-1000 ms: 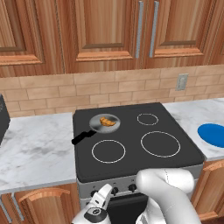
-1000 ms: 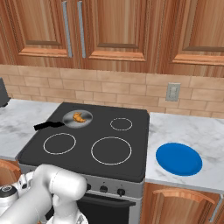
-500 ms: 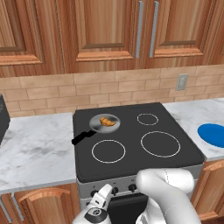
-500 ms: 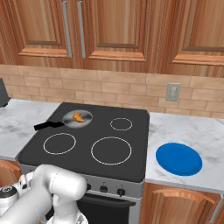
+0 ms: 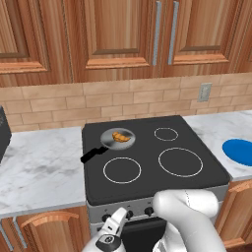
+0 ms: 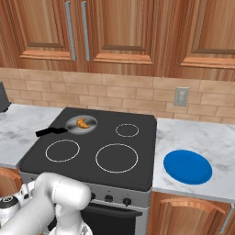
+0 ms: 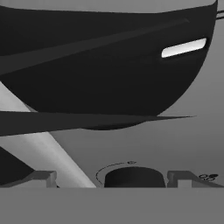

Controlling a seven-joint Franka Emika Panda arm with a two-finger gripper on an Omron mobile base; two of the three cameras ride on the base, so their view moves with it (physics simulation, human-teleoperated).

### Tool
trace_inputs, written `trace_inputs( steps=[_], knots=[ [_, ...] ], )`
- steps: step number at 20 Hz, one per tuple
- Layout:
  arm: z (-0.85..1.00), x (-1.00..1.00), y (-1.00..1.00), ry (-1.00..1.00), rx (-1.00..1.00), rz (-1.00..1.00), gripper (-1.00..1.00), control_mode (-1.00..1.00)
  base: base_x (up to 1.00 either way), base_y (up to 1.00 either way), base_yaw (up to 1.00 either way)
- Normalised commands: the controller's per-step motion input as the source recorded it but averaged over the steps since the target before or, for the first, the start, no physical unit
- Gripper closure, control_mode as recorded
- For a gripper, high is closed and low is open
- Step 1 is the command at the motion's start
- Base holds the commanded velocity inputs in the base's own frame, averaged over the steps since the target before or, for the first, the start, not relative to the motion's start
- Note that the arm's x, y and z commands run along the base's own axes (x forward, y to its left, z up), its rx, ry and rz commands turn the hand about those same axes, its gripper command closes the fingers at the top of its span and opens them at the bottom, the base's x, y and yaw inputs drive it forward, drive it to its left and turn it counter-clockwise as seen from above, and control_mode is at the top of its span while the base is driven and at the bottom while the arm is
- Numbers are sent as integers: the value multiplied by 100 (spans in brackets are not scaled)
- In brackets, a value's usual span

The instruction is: Pick the croissant and place it on the pan. Then turn on the stove to warm the croissant.

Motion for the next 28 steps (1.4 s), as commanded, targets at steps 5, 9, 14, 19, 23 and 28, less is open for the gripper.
trace_inputs(
  steps=[5, 9, 14, 19, 23, 28],
  knots=[
    [0, 0, -49, -4, 4, 0, -100, -100, 0, 0, 0],
    [0, -2, -57, -1, 3, 0, -100, -100, 0, 0, 0],
    [0, -15, -52, -1, 2, 0, -100, -100, 0, 0, 0],
    [0, -24, -46, -4, 2, 0, -100, -100, 0, 0, 0],
    [0, -26, -50, -5, 2, 0, -100, -100, 0, 0, 0],
    [0, -10, -37, -2, 1, 0, -100, -100, 0, 0, 0]
  ],
)
